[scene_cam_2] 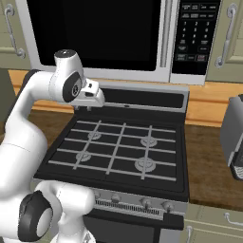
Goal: Open the microwave, place the bowl with waffle inside the microwave, then close the microwave door and turn it on.
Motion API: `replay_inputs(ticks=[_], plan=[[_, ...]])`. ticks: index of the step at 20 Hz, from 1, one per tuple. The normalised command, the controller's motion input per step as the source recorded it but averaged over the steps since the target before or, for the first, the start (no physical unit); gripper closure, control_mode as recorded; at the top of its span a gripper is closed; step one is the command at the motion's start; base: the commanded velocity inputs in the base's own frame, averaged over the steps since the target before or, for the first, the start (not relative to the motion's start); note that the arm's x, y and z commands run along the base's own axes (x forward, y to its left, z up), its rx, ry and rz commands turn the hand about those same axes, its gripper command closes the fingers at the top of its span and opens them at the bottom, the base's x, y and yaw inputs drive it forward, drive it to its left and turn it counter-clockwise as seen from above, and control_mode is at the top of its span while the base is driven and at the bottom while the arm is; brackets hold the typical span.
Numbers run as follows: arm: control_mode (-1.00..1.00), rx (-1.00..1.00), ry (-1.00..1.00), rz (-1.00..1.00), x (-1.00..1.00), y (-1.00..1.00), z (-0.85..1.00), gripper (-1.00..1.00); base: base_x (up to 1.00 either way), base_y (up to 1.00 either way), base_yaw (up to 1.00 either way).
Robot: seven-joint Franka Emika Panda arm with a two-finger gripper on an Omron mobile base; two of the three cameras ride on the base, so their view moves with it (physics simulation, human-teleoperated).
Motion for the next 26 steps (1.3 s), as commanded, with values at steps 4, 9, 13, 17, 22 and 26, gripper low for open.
replay_inputs(ticks=[4, 9, 13, 17, 22, 26], plan=[[-1.0, 0.0, 0.0, 0.0, 0.0, 0.0, 0.0, -1.0, 0.0, 0.0, 0.0], [-1.0, 0.0, 0.0, 0.0, 0.0, 0.0, 0.0, -1.0, 0.0, 0.0, 0.0], [-1.0, 0.0, 0.0, 0.0, -0.03, 0.0, 0.0, -1.0, 0.0, 0.0, 0.0], [-1.0, 0.0, -0.09, 0.0, -0.45, -0.25, 0.03, -1.0, 0.0, 0.0, 0.0], [-1.0, 0.01, -0.28, 0.0, -0.81, -0.65, 0.4, -1.0, 0.0, 0.0, 0.0], [-1.0, 0.02, -0.36, 0.0, -0.75, -0.76, 0.6, -1.0, 0.0, 0.0, 0.0]])
